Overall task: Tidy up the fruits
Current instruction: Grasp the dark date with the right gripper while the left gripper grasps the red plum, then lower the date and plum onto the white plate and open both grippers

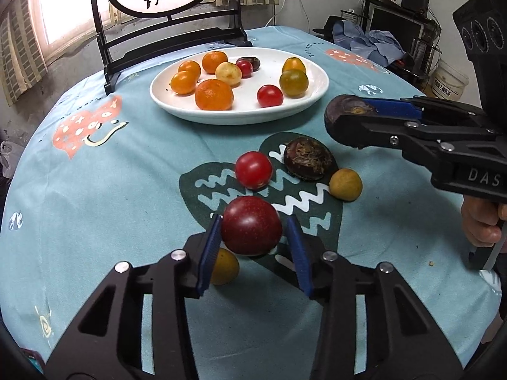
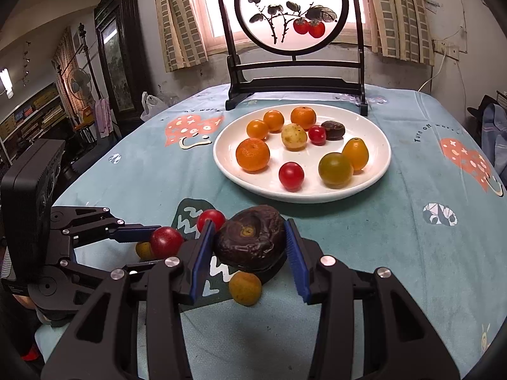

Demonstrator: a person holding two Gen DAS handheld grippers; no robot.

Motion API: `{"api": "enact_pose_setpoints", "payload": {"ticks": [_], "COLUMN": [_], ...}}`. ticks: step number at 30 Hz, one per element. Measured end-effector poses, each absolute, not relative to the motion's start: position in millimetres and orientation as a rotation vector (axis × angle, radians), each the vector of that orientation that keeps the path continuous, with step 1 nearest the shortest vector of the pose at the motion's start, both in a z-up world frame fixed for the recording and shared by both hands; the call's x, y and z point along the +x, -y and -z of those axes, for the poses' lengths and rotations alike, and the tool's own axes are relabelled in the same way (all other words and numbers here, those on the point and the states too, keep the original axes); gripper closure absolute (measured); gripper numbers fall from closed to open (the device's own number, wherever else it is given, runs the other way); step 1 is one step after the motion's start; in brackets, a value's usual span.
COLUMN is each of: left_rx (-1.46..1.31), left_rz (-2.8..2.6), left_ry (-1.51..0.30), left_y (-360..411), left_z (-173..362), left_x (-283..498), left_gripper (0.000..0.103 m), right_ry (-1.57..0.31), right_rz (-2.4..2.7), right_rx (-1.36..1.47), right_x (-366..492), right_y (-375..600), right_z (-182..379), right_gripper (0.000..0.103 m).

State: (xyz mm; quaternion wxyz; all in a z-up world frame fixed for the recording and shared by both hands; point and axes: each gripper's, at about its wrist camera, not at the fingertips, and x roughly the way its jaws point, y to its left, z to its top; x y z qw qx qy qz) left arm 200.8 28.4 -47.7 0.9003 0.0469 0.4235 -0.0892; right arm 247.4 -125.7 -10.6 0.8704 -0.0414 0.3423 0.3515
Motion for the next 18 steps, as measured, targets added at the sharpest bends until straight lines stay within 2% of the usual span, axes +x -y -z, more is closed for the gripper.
{"api": "enact_pose_setpoints", "payload": {"ticks": [11, 18], "left_rx": [0.055, -0.018], "left_rz": [0.189, 0.212], "left_ry": [-0.865, -0.775], "left_y": [-33.3, -40.5], "left_z": [44.4, 24.8], "left_x": [200.8, 193.4], "left_gripper": [0.064, 0.064], "right_ry": [-0.699, -0.672], "right_rz": [-0.741, -0.743], "right_rx": [-0.08, -0.057], "right_x": [245.0, 244.9], "right_y": [127.4, 130.5], "right_z": [6.5, 4.8], "right_gripper": [0.058, 0.058]}}
